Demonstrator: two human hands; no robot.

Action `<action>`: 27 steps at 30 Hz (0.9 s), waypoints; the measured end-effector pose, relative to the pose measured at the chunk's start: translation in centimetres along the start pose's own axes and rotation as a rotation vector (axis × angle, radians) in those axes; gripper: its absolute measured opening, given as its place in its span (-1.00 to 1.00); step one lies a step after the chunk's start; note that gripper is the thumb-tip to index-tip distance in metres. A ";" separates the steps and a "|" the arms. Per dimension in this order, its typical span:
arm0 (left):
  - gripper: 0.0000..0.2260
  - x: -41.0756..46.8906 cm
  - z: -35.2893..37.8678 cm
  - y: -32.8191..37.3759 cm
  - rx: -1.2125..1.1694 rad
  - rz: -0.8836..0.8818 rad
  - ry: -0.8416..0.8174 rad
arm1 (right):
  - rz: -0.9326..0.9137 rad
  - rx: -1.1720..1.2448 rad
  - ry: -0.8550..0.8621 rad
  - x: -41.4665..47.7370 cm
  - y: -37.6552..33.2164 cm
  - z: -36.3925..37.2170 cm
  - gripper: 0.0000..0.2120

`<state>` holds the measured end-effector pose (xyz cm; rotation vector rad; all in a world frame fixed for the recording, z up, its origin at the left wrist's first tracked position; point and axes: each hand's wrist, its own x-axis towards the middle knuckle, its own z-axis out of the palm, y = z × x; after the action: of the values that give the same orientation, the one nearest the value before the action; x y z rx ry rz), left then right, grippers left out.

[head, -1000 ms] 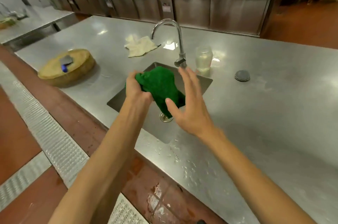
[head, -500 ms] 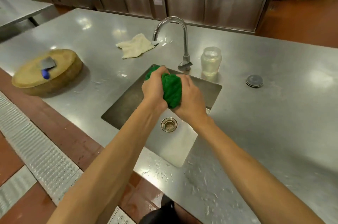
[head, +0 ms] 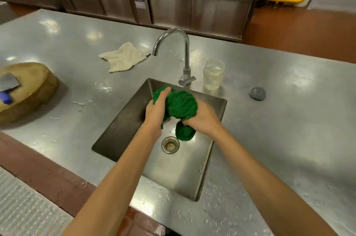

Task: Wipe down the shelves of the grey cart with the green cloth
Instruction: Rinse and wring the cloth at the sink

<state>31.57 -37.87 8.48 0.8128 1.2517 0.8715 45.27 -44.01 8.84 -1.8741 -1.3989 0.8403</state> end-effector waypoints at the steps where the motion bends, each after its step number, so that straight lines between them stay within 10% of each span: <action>1: -0.51 0.2 -0.6 -0.6 0.128 -0.019 0.021 | 0.002 0.037 0.041 0.0 0.3 -0.1 -0.65; 4: -0.35 -0.2 -2.6 -2.8 0.386 0.099 -0.017 | 0.022 0.190 0.097 -0.3 0.6 -0.3 -0.51; 9: 0.25 -1.8 -2.2 -5.3 0.481 0.403 -0.636 | 0.141 0.684 -0.030 -1.9 0.5 -0.6 -0.49; 12: 0.12 -1.1 -1.2 -5.5 0.429 0.520 -0.494 | 0.128 0.791 -0.304 -2.8 0.0 -1.3 -0.55; 16: -0.50 -0.2 -1.7 -4.7 0.312 0.495 -0.282 | 0.048 0.255 -0.393 -3.8 -1.3 -3.2 -0.41; 19: -0.74 0.1 -2.0 -3.7 0.443 0.506 -0.159 | -0.022 -0.176 -0.234 -4.9 -1.4 -4.4 0.10; 27: -0.86 -0.5 -0.9 -1.3 0.839 0.488 -0.344 | -0.597 -0.864 0.046 -4.4 -0.5 -0.7 0.23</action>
<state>30.71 -38.83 7.46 1.9117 1.1086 0.5139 44.57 -48.23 10.21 -1.8034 -2.3504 -0.1494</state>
